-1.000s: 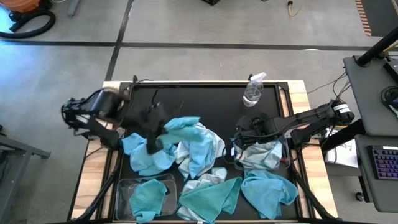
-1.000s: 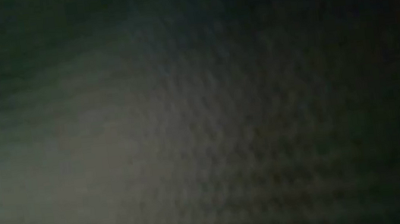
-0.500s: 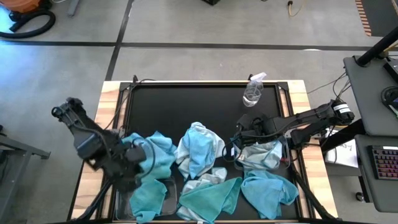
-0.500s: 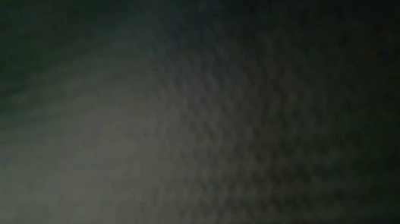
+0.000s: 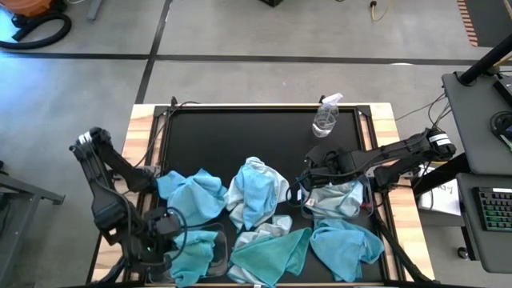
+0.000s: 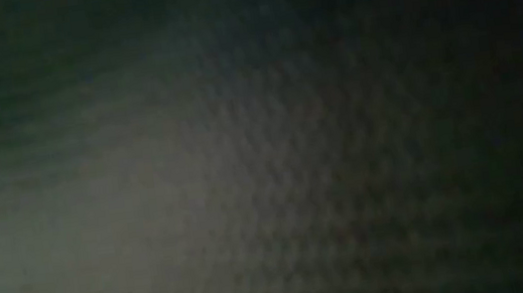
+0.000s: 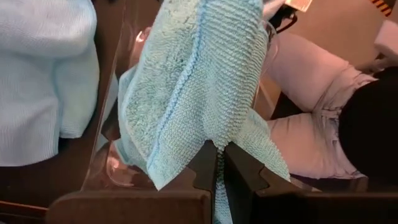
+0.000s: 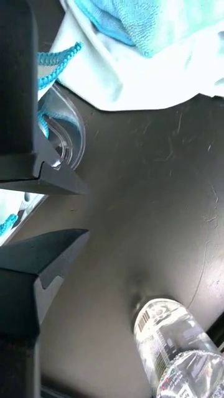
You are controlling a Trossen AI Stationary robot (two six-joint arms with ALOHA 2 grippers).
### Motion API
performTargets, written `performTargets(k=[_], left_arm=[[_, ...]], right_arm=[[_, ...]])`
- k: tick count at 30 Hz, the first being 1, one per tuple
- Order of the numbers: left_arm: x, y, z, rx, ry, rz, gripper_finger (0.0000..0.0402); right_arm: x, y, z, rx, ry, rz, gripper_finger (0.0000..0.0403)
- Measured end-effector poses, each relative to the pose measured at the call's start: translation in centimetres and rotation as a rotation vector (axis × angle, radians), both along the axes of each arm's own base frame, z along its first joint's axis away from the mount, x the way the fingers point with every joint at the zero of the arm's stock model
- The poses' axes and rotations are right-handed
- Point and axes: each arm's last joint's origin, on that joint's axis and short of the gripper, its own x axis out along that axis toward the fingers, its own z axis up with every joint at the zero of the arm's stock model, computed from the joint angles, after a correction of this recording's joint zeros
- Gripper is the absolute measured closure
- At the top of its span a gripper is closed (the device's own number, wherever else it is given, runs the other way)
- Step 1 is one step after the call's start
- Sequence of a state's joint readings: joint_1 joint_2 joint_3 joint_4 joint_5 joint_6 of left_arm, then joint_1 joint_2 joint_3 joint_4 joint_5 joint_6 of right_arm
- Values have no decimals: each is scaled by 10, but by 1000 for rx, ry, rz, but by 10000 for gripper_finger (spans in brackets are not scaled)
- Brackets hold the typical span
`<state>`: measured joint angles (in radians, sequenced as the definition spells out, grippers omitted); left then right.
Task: Sort microfiber towel by color & place in baskets
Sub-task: Put the blue towel into the bottom transparent bin
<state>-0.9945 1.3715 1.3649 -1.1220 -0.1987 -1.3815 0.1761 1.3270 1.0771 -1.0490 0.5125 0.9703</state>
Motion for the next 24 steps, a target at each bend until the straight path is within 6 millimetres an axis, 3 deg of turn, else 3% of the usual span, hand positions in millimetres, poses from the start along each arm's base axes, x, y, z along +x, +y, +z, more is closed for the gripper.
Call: performTargets(k=[5, 18, 24], left_arm=[[4, -6, -4, 18, 10, -2, 385], [4, -8, -7, 48, 20, -81, 295], [0, 4, -11, 209, 46, -117, 277]], right_arm=[[3, 0, 1, 5, -31, 0, 310], [4, 1, 1, 10, -49, -6, 310], [4, 1, 1, 11, -53, -5, 310]])
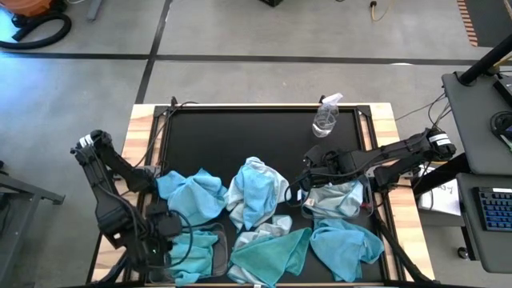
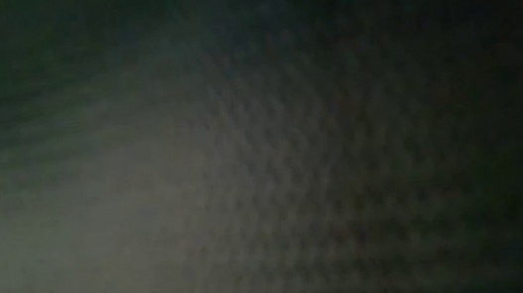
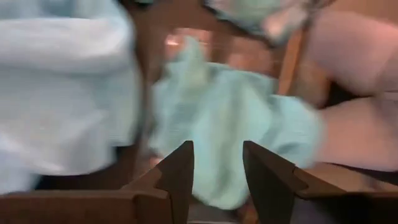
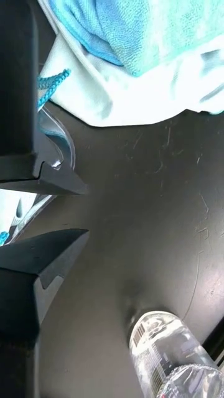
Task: Sort microfiber towel by color & place in baskets
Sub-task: Put the blue towel into the bottom transparent bin
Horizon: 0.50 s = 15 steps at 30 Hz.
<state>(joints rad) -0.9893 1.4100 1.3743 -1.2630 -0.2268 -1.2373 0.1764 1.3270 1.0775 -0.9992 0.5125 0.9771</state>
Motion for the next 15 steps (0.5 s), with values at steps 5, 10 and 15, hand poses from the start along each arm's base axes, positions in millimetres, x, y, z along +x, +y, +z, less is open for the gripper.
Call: performTargets(k=[5, 10, 15], left_arm=[[-9, 24, 2, 193, 48, 35, 270], [-7, 47, 11, 263, -35, 90, 269], [-5, 69, 17, 285, -76, 104, 269]], right_arm=[[0, 0, 0, 1, -5, 0, 310], [1, 0, 0, 2, -11, 0, 310], [1, 0, 0, 2, -11, 0, 310]])
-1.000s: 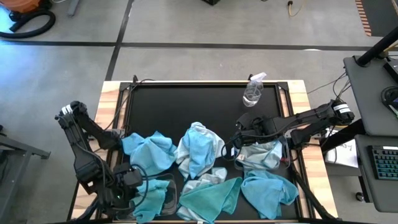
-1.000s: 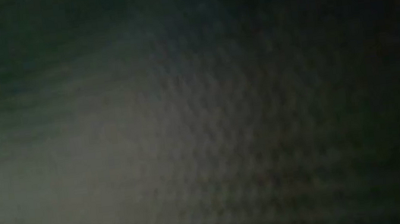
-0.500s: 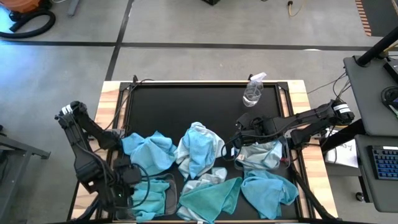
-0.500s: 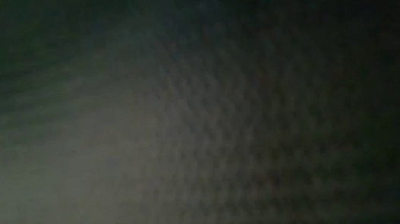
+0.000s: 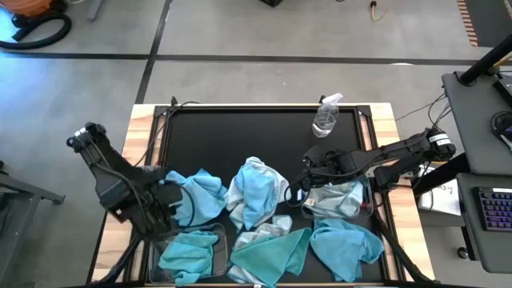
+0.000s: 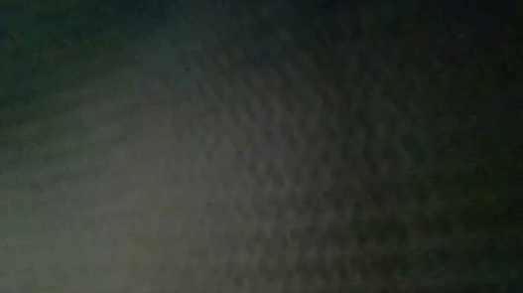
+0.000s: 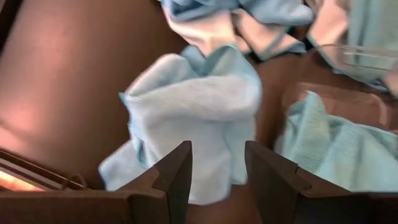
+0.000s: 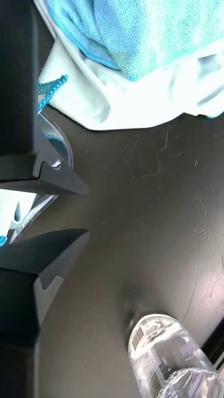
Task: Sort microfiber towel by color & place in baskets
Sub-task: Put the blue towel into the bottom transparent bin
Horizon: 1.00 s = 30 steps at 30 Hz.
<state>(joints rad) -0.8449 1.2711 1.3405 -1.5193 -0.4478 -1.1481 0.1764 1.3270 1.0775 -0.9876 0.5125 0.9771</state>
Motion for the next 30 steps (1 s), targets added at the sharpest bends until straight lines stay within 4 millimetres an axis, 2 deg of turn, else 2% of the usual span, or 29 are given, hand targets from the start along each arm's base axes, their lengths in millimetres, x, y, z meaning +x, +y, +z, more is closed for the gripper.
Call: performTargets(k=[4, 13, 19, 30], left_arm=[[-5, 20, -8, 1, -9, 51, 269], [-18, 52, -47, -72, -30, 159, 269], [-23, 58, -67, -104, -38, 173, 269], [-19, 56, -103, -145, -79, 172, 269]], right_arm=[[0, 0, 0, 0, -1, 0, 310], [0, 0, 0, -2, 1, 6, 310], [0, 0, 0, -2, 1, 6, 310], [0, 0, 0, -3, 2, 9, 310]])
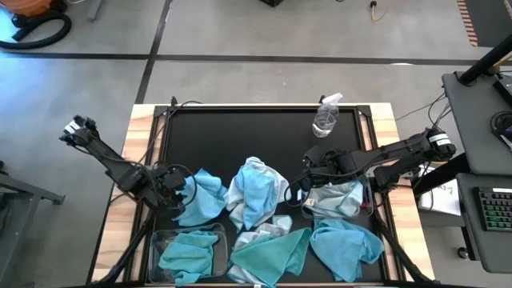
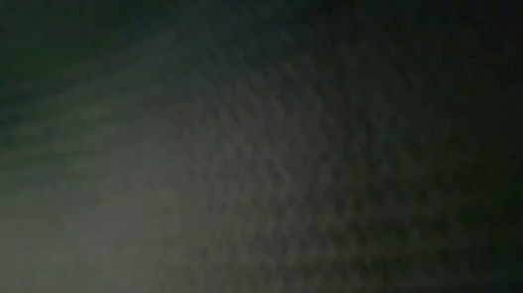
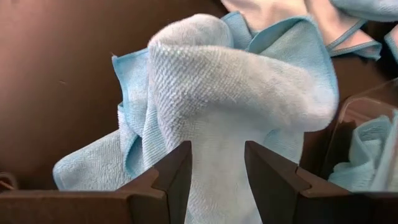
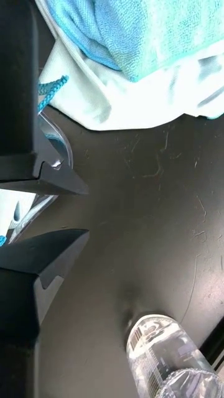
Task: Sort microfiber towel by color & place in baskets
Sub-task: Put the blue towel into the bottom transparent bin
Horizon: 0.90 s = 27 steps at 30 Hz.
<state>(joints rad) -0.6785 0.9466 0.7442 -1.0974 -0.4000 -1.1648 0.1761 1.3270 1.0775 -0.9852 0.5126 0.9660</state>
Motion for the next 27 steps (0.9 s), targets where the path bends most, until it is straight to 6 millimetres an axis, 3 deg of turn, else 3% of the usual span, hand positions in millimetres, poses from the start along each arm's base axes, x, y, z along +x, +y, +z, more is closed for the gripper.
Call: performTargets(k=[7, 27], left_arm=[[-1, 2, -15, 9, 10, 10, 269], [-5, 9, -15, 72, 71, 30, 269]], right_arm=[[0, 0, 0, -4, 5, 9, 310], [0, 0, 0, -6, 4, 7, 310]])
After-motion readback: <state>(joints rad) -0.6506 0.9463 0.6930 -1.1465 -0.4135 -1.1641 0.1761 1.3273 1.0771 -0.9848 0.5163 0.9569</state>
